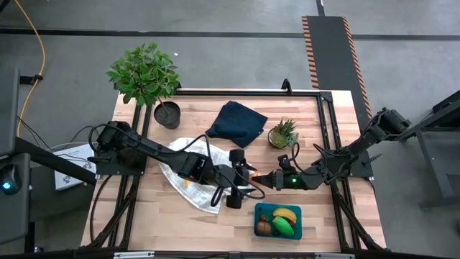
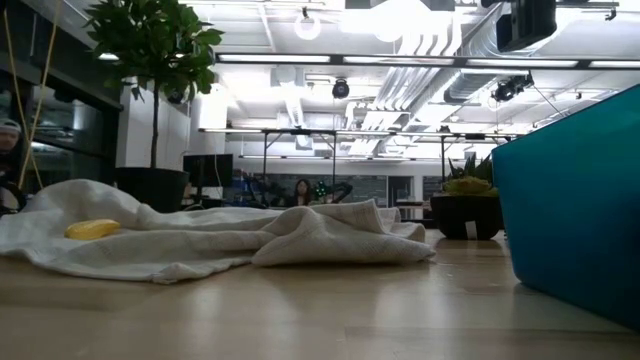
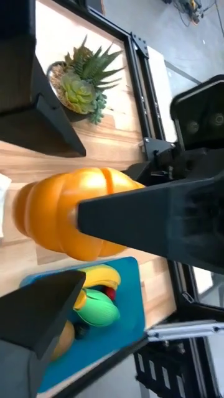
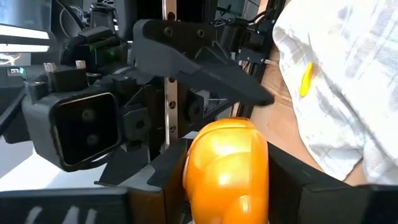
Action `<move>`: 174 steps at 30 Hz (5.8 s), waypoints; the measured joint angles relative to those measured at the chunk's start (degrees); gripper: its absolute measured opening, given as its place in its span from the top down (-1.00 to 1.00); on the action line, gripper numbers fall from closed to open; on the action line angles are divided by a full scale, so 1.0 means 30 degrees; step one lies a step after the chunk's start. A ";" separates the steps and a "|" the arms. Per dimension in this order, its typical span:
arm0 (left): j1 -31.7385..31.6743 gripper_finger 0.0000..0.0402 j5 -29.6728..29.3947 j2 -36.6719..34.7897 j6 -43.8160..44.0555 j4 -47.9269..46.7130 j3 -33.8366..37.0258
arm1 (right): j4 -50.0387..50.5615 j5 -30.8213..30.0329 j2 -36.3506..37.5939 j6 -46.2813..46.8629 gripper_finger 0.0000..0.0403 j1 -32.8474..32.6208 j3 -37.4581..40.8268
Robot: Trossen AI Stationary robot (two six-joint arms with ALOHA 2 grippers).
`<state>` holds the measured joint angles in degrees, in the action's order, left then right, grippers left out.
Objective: Pick and placing Produce into tupperware
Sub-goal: Put the croissant into the bin, then put the corn into the bin
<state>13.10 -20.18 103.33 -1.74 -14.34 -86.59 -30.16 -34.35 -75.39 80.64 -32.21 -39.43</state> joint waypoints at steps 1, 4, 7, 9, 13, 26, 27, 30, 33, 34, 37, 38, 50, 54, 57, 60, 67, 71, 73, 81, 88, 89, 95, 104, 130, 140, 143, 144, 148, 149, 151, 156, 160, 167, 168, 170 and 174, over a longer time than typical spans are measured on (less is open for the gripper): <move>0.0000 -0.52 -0.0145 -0.0001 0.0007 -0.0147 0.0000 | 0.0019 -0.0038 -0.0003 -0.0044 0.27 0.0000 -0.0003; 0.0000 -0.61 -0.0356 -0.0256 0.0088 -0.1114 0.0007 | 0.0054 -0.0049 0.0000 -0.0051 0.27 0.0000 -0.0003; 0.0000 -0.65 -0.0412 -0.0633 0.0416 -0.2428 -0.0003 | 0.0086 -0.0049 -0.0001 -0.0046 0.27 -0.0022 -0.0001; 0.0000 -0.65 -0.0409 -0.0779 0.0855 -0.2958 -0.0008 | 0.0198 -0.0049 0.0002 -0.0050 0.27 -0.0022 -0.0003; 0.0007 -0.61 -0.0317 -0.1377 0.1963 -0.4609 -0.0037 | 0.0473 -0.0031 0.0012 0.0105 0.27 -0.0044 -0.0010; 0.0170 -0.40 0.2835 -0.2667 0.6682 -1.1117 -0.0007 | 0.9785 0.1339 -0.0130 0.1107 0.27 -0.2190 -0.4019; 0.0213 -0.38 0.3026 -0.2667 0.6717 -1.1481 0.0002 | 1.1050 0.1361 -0.0239 0.1110 0.27 -0.2283 -0.4640; 0.0572 -0.33 0.3595 -0.2674 0.6746 -1.1819 0.0007 | 1.4288 0.1722 -0.0652 0.1145 0.27 -0.2537 -0.6265; 0.1084 -0.29 0.3945 -0.2682 0.7005 -1.2596 0.0007 | 1.6288 0.2212 -0.1321 0.1398 0.27 -0.2735 -0.7518; 0.1260 -0.27 0.3951 -0.2682 0.7182 -1.2837 0.0007 | 1.6748 0.2502 -0.1626 0.1451 0.27 -0.2788 -0.7839; 0.1838 -0.23 0.3931 -0.2682 0.7632 -1.3424 0.0007 | 1.7490 0.3739 -0.2530 0.1623 0.27 -0.2905 -0.8281; 0.2018 -0.21 0.3934 -0.2682 0.7710 -1.3532 0.0007 | 1.7470 0.4089 -0.2863 0.1772 0.27 -0.2942 -0.8339; 0.3815 -0.09 0.3059 -0.3074 0.9807 -1.5053 0.0007 | 1.7558 0.5091 -0.6029 0.3234 0.27 -0.3930 -0.8345; 0.4387 -0.05 0.1631 -0.3641 1.0649 -1.5488 0.0007 | 1.7765 0.4366 -0.6754 0.3941 0.27 -0.4204 -0.8345; 0.4703 -0.03 0.0781 -0.4083 1.1285 -1.5650 0.0007 | 1.8194 0.3853 -0.7102 0.4121 0.27 -0.4320 -0.8345; 0.4924 -0.02 0.0253 -0.4444 1.1847 -1.6039 0.0007 | 1.8807 0.3633 -0.7394 0.4323 0.28 -0.4359 -0.8345; 0.5360 -0.02 -0.0161 -0.4758 1.2932 -1.6838 0.0007 | 1.9660 0.2303 -0.7645 0.4531 0.31 -0.4625 -0.8345; 0.5517 -0.02 -0.0190 -0.4758 1.3245 -1.7088 0.0007 | 2.0419 0.2115 -0.7652 0.4827 0.31 -0.4663 -0.8337; 0.5657 -0.02 -0.0207 -0.4758 1.3259 -1.7162 0.0007 | 2.0402 0.2115 -0.7652 0.4815 0.31 -0.4663 -0.8337; 0.5661 -0.02 -0.0488 -0.4758 1.3310 -1.7254 0.0007 | 2.0338 0.2428 -0.7652 0.4565 0.31 -0.4663 -0.8337; 0.5661 -0.02 -0.0495 -0.4758 1.3259 -1.7254 0.0007 | 2.0249 0.3340 -0.7652 0.4471 0.10 -0.4656 -0.8337; 0.5661 -0.02 -0.0495 -0.4758 1.3253 -1.7254 0.0007 | 2.0249 0.3484 -0.7652 0.4473 0.07 -0.4663 -0.8337; 0.5661 -0.02 -0.0503 -0.4758 1.3245 -1.7254 0.0007 | 2.0146 0.3495 -0.7652 0.4679 -0.03 -0.4663 -0.8337; 0.6389 -0.02 -0.3143 -0.6701 1.5021 -1.7412 0.0007 | 1.9590 0.0516 -0.7509 0.4039 -0.03 -0.4663 -1.0009; 1.0528 -0.02 -0.4626 -1.3815 3.0940 -2.0718 0.8939 | 2.7222 -0.1891 -0.7485 -0.3954 -0.03 -0.1498 -1.7583; 1.0494 -0.02 -0.2389 -1.6157 3.4015 -1.5436 1.5084 | 2.7329 -0.1368 -0.7117 -0.5124 -0.03 -0.0311 -1.7583; 1.0178 -0.02 -0.2351 -1.6160 3.4115 -1.4125 1.6043 | 2.7743 -0.1491 -0.6497 -0.6112 -0.03 0.0516 -1.7590; 0.9842 -0.02 -0.2293 -1.6153 3.4033 -1.3521 1.6347 | 2.8044 -0.1511 -0.6270 -0.6500 -0.03 0.0840 -1.7590; 0.7956 -0.02 -0.1909 -1.6094 3.2161 -1.0808 1.7258 | 2.8398 -0.1534 -0.5200 -0.8238 -0.03 0.2483 -1.7590; 0.7325 -0.02 -0.1721 -1.5917 3.1516 -1.0116 1.7311 | 2.8396 -0.1498 -0.4907 -0.8724 -0.03 0.2957 -1.7590; 0.6116 -0.02 -0.1266 -1.5488 3.0082 -0.9071 1.7325 | 2.8391 -0.1216 -0.4343 -0.9730 -0.03 0.3892 -1.7590; 0.4090 -0.02 -0.0192 -1.3874 2.8889 -0.8079 1.7331 | 2.8488 -0.0779 -0.3118 -1.2128 -0.03 0.5880 -1.7590; 0.3329 -0.02 0.0999 -1.2362 2.9645 -0.7295 1.7333 | 2.8690 -0.0500 -0.2457 -1.3357 -0.03 0.6864 -1.7590; 0.2891 -0.02 0.1652 -1.0001 3.0841 -0.7971 1.5589 | 2.9152 0.0629 -0.2019 -1.5842 -0.03 0.8276 -1.7590; 0.2827 -0.02 0.1619 -0.9690 3.1071 -0.8219 1.5234 | 2.9094 0.0943 -0.2006 -1.6279 -0.03 0.8500 -1.7590; 0.2587 -0.02 0.1598 -0.9111 3.1247 -0.8993 1.4498 | 2.9159 0.1539 -0.1999 -1.7049 -0.03 0.8887 -1.7590; 0.1762 -0.02 0.2009 -0.7577 3.1392 -1.0430 1.3275 | 2.8985 0.2540 -0.1858 -1.8291 -0.03 0.9568 -1.7590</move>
<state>18.39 -14.16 80.60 92.44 -45.63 -46.76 56.80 -26.73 -80.96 25.77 -3.50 -92.20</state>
